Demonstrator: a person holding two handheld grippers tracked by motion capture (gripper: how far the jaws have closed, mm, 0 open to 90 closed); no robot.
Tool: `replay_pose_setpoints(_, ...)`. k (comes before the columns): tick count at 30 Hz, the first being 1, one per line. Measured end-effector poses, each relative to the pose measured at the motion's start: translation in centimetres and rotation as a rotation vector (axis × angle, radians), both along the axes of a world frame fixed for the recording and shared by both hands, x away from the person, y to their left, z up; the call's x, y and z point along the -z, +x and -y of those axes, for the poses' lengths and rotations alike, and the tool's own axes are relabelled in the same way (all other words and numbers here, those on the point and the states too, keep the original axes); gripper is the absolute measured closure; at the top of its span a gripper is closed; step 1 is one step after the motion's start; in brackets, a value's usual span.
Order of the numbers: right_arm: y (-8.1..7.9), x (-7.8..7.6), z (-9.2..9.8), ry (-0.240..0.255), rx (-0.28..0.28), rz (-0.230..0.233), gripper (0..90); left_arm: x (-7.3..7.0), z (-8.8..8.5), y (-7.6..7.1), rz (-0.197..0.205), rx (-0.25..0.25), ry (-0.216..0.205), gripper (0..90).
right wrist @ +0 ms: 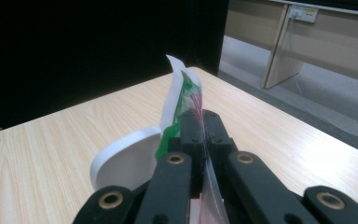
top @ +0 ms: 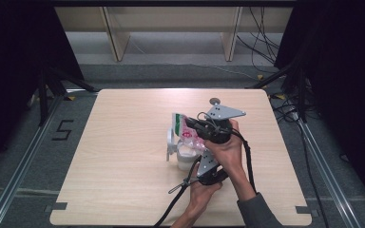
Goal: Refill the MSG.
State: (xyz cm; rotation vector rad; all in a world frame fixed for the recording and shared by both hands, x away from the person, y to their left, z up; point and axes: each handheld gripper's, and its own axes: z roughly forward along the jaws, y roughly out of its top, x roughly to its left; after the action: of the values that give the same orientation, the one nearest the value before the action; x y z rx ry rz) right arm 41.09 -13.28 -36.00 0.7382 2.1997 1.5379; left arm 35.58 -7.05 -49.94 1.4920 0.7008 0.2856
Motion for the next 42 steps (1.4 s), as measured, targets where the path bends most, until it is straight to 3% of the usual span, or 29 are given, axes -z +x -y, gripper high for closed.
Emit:
replay_pose_setpoints(1,-0.20,0.04,-0.07,0.012,0.017,-0.025,89.8,0.01,0.02,0.01,0.001,0.000,-0.002,78.5)
replay_pose_setpoints(7,-0.10,-0.13,0.13,-0.011,0.010,0.008,89.8,0.00,0.01,0.00,0.008,0.001,-0.001,78.5)
replay_pose_setpoints(9,-0.14,-0.16,0.07,0.008,0.008,-0.005,89.8,-0.03,-0.03,0.00,0.007,0.000,0.000,78.5)
replay_pose_setpoints(14,-0.09,-0.18,0.06,0.003,-0.004,0.006,89.8,0.04,-0.06,0.07,0.003,0.004,-0.003,78.5)
replay_pose_setpoints(16,-0.28,0.03,-0.10,0.005,0.018,-0.022,89.8,0.12,0.01,0.15,-0.009,0.010,-0.017,78.5)
replay_pose_setpoints(18,0.00,0.12,-0.08,-0.008,-0.001,-0.002,89.8,0.11,-0.05,0.12,-0.006,0.006,-0.013,78.5)
replay_pose_setpoints(19,-0.28,-0.05,0.02,0.001,0.024,-0.030,89.8,0.10,-0.07,0.14,-0.007,0.007,-0.012,78.5)
replay_pose_setpoints(22,-0.12,-0.21,0.33,0.006,0.015,0.007,89.8,0.05,-0.02,0.09,-0.005,0.008,-0.003,78.5)
replay_pose_setpoints(24,-0.25,-0.12,0.14,0.007,0.022,-0.025,89.9,0.10,-0.02,0.09,-0.007,0.006,-0.003,78.5)
replay_pose_setpoints(27,-0.01,0.03,0.16,-0.009,0.015,0.005,89.8,0.14,-0.04,0.20,-0.010,0.005,-0.008,78.5)
replay_pose_setpoints(29,-0.23,-0.01,-0.01,0.009,0.017,-0.023,89.8,0.10,-0.06,0.17,-0.006,0.006,-0.009,78.5)
replay_pose_setpoints(30,-0.06,-0.09,0.13,-0.008,0.003,0.000,89.8,0.09,-0.05,0.19,-0.007,0.006,-0.009,78.5)
replay_pose_setpoints(31,-0.23,-0.07,0.12,-0.001,0.019,-0.025,89.8,0.10,-0.04,0.20,-0.009,0.007,-0.007,78.5)
replay_pose_setpoints(35,-0.20,-0.01,0.07,0.006,0.015,-0.026,89.8,0.13,-0.06,0.20,-0.009,0.005,-0.006,78.5)
replay_pose_setpoints(36,-0.06,-0.01,0.15,-0.002,0.012,-0.005,89.9,0.12,-0.03,0.19,-0.009,0.005,-0.008,78.5)
replay_pose_setpoints(39,-0.24,-0.10,0.16,-0.006,0.023,-0.023,89.9,0.13,-0.03,0.14,-0.007,0.006,-0.007,78.5)
replay_pose_setpoints(42,-0.04,0.04,0.19,0.003,0.012,-0.012,89.9,0.15,0.00,0.17,-0.009,0.007,-0.007,78.5)
